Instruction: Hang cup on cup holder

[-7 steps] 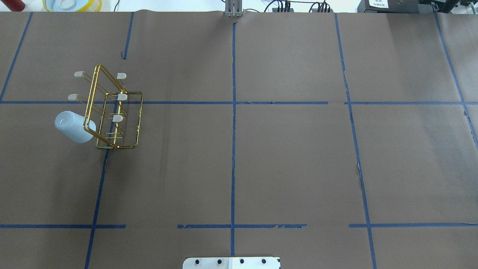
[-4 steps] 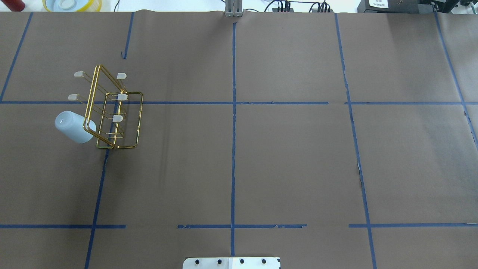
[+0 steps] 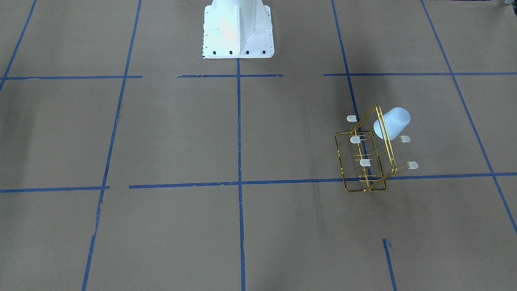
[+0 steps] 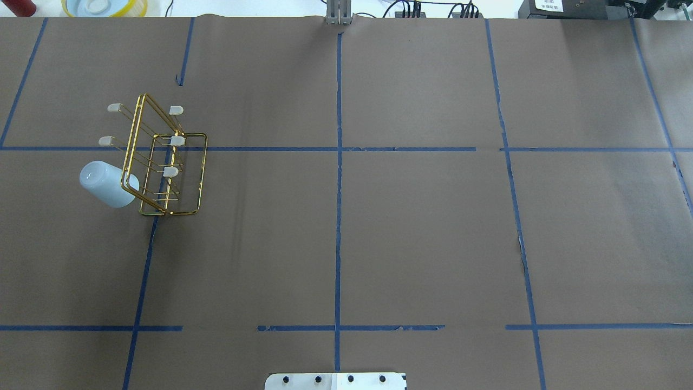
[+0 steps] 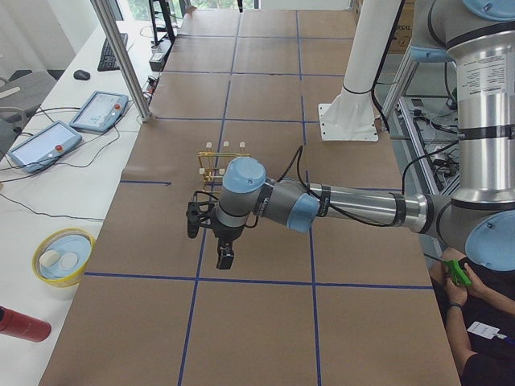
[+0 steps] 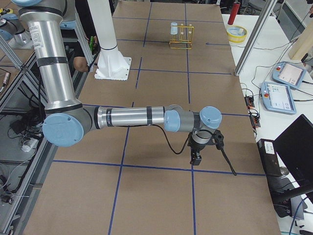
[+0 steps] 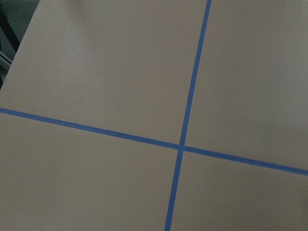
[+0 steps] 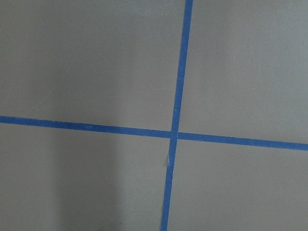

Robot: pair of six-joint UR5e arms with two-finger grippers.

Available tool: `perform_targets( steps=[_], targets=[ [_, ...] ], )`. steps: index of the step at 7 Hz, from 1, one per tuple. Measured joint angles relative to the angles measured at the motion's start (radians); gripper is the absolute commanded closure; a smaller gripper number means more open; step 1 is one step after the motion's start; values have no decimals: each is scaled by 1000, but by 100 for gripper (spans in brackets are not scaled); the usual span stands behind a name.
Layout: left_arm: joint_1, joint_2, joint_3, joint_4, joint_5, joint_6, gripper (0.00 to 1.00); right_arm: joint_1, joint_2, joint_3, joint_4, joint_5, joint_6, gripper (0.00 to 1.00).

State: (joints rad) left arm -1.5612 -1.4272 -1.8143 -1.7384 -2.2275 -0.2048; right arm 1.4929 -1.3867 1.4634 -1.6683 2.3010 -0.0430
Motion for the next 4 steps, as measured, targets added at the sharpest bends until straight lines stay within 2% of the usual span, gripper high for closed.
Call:
perform_targets(
  steps=[2,4],
  targets=[
    [-10,8,13,70,-59,162,0,0,0,0,0,0,0,0],
    [-14,29,17,93,-140,225,0,1,0,0,0,0,0,0]
  ],
)
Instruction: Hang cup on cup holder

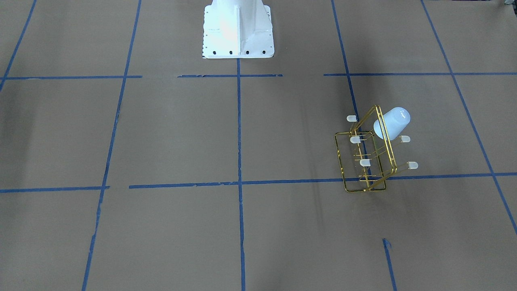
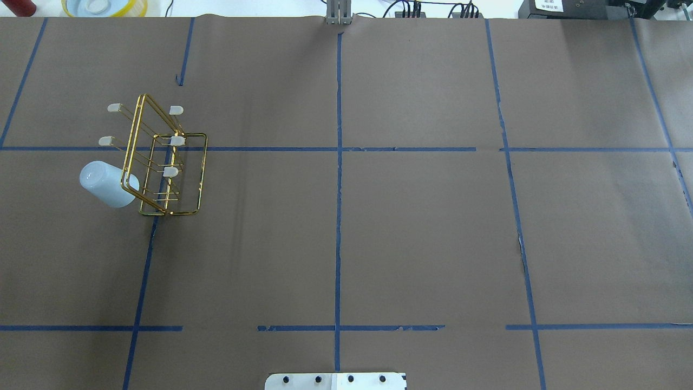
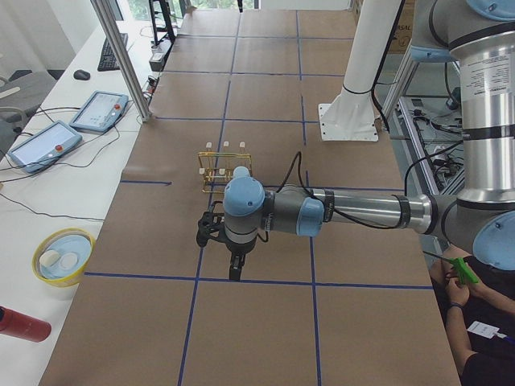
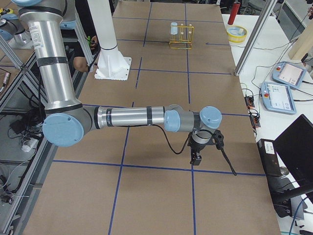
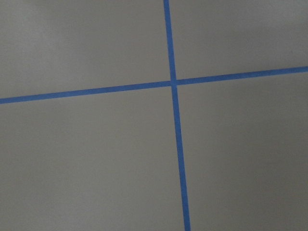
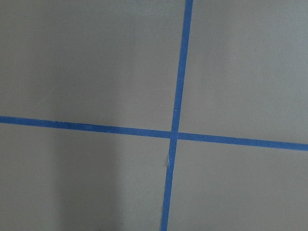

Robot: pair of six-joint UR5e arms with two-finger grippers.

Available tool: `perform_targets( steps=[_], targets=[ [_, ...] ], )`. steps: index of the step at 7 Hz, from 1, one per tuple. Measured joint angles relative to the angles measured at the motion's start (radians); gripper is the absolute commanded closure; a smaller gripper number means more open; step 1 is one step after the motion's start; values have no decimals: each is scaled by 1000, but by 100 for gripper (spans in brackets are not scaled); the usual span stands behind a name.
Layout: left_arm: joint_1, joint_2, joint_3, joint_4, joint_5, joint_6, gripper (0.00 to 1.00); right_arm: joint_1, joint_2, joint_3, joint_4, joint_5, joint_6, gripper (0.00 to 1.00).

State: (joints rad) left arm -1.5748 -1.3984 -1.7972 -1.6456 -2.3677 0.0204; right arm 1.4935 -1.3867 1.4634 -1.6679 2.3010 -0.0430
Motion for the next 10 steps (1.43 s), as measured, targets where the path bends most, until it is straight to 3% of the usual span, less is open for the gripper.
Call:
perform_targets(
  steps=[6,10],
  targets=[
    [-74,-48,41,74,-70,-7,0,0,0,0,0,0,0,0],
    [-77,-66,66,84,-54,-60,0,0,0,0,0,0,0,0]
  ],
)
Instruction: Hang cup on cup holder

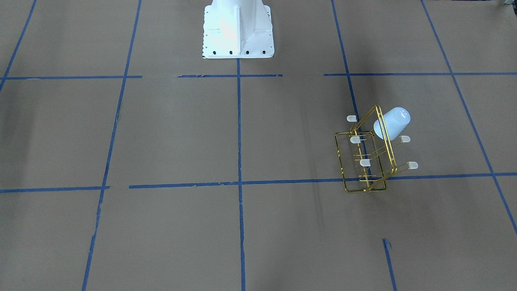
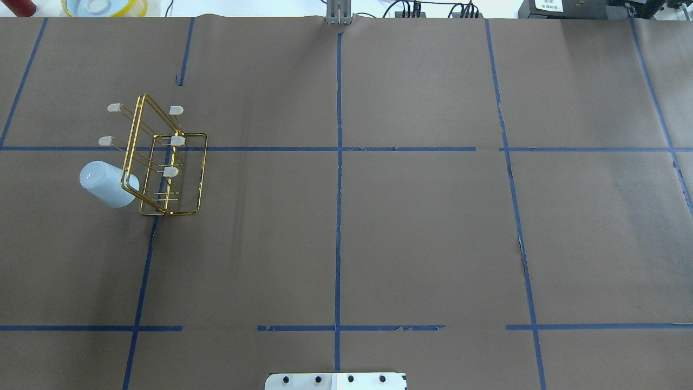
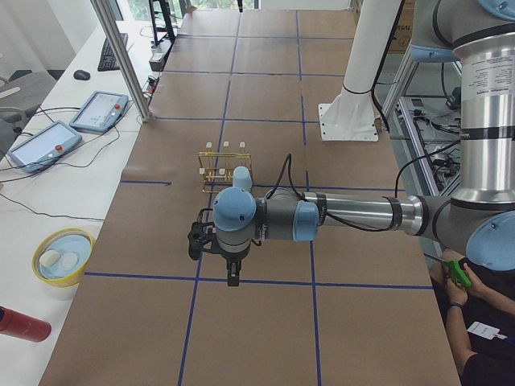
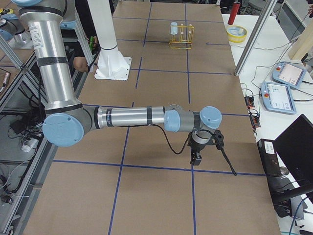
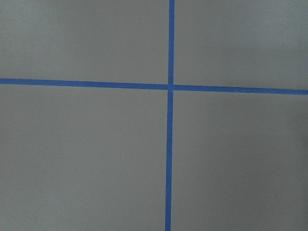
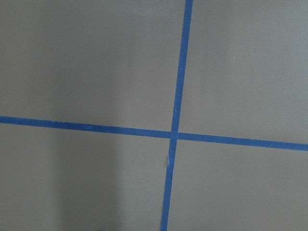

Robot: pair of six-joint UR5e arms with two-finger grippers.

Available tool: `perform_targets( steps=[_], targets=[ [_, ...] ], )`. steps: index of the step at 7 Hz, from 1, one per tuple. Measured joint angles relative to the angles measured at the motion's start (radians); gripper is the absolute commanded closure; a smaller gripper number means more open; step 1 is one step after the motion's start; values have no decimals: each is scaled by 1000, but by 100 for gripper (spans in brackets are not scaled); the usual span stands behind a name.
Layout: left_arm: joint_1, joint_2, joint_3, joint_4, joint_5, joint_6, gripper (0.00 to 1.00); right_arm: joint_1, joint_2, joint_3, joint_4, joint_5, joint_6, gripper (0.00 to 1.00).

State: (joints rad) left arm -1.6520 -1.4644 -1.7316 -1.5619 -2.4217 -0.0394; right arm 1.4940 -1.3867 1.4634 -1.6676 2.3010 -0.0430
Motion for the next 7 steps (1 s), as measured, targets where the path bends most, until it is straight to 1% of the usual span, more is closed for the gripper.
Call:
perform_targets(
  steps=[3,7],
  targets=[
    [0,-4,-13,-7,79,-30,0,0,0,0,-1,0,0,0],
    [6,-10,6,-6,102,-34,0,0,0,0,-1,0,0,0]
  ],
)
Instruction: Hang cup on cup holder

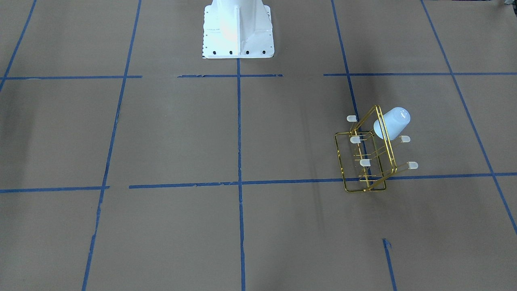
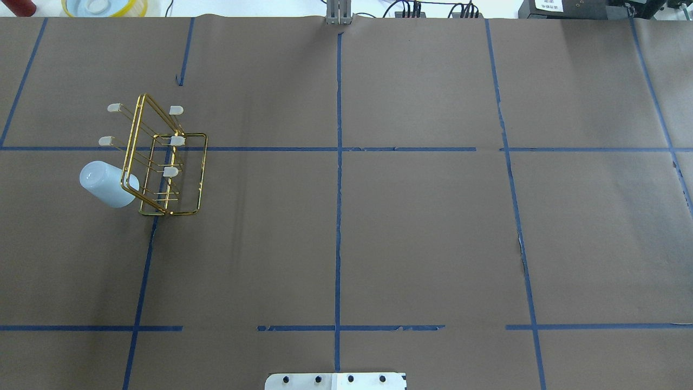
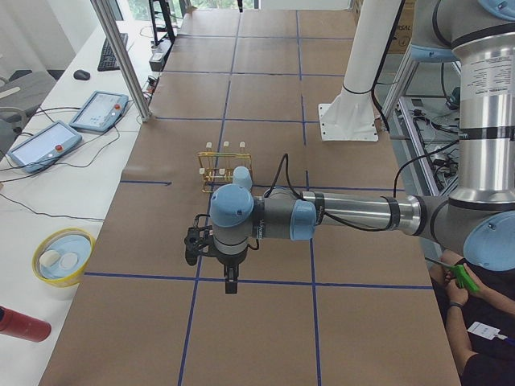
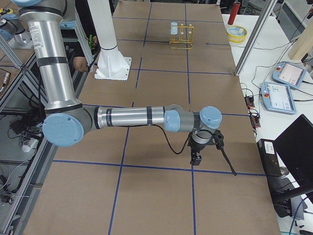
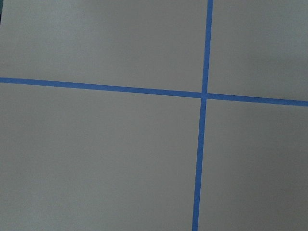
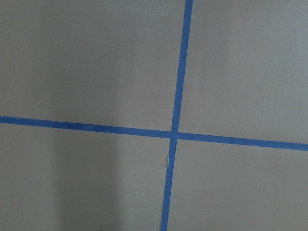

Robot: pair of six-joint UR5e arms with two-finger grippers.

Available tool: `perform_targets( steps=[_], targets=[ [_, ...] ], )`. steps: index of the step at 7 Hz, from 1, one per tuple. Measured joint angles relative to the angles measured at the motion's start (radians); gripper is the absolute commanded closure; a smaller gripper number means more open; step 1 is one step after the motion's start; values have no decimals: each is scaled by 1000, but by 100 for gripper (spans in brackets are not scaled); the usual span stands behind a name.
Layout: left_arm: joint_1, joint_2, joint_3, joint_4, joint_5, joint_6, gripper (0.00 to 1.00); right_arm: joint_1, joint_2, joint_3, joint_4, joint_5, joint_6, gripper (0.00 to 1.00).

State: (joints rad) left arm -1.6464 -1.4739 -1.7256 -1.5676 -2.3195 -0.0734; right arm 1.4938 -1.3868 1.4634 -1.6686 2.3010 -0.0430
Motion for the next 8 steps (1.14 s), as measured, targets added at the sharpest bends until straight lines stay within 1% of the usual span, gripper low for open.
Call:
perform_targets(
  steps=[8],
  targets=[
    [25,0,3,-1,-9,-1,0,0,0,0,0,0,0,0]
  ],
)
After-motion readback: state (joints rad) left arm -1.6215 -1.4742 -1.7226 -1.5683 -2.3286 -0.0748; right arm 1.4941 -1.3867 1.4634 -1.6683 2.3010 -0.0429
